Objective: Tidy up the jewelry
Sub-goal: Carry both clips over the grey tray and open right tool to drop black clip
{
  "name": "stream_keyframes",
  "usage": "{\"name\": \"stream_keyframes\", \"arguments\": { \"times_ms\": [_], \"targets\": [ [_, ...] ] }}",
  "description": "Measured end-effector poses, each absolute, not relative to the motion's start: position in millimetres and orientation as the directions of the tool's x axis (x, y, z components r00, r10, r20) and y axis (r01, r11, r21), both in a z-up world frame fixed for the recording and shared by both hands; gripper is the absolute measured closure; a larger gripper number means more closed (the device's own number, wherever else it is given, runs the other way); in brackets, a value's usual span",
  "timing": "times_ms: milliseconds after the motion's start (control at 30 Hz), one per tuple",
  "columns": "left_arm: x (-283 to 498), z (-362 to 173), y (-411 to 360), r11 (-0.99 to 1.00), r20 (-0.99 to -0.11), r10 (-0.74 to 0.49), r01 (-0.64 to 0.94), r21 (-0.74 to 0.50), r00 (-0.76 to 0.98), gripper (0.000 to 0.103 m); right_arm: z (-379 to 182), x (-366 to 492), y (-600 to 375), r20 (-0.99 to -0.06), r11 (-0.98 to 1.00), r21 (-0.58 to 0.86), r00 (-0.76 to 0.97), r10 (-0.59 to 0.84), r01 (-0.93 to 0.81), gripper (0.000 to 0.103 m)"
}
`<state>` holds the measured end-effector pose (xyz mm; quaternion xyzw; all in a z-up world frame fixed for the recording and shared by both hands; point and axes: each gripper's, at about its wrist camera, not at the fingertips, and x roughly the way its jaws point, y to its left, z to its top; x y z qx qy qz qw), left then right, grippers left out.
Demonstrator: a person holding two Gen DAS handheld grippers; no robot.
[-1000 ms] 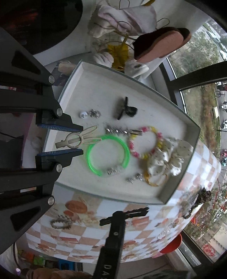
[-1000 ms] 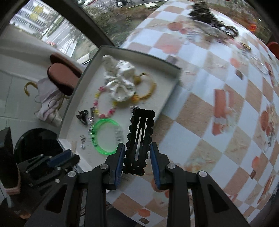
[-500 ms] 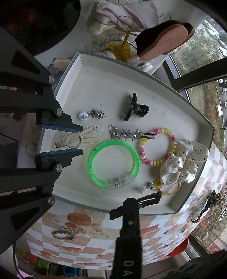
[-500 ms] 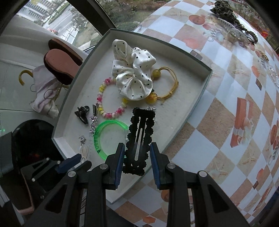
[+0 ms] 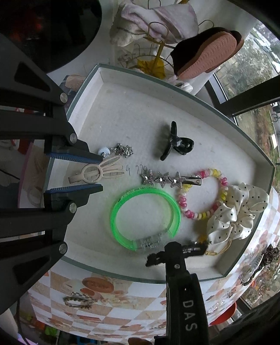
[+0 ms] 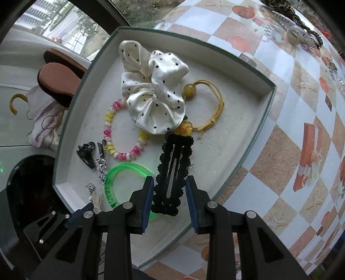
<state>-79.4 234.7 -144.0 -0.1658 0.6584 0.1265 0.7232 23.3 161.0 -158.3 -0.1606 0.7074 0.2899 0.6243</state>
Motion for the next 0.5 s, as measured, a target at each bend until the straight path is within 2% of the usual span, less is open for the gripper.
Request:
{"name": "stream_keyframes", "arguments": {
  "times_ms": [233, 300, 500],
  "targets": [
    [-79.9, -149.9, 235.6, 0.913, -0.997, -0.029, -0.404, -0.056, 0.074, 0.079, -160.5, 22.0, 161.8, -0.976, 0.776, 0.212, -0.174, 0.133, -0.594, 0.067],
    [-80.6, -150.9, 236.8, 0.912, -0.997, -0.026, -0.406, -0.053, 0.070, 0.079, -159.5, 22.0, 161.0, -0.976, 0.776, 0.212, -0.173, 0.135, -0.594, 0.059],
    [-79.7, -148.0, 236.8, 0.913, -0.998, -0.011, -0.406, -0.037, 0.066, 0.079, -151.5, 19.6, 162.2, -0.976, 0.774, 0.216, -0.158, 0.151, -0.596, 0.051]
  ]
}}
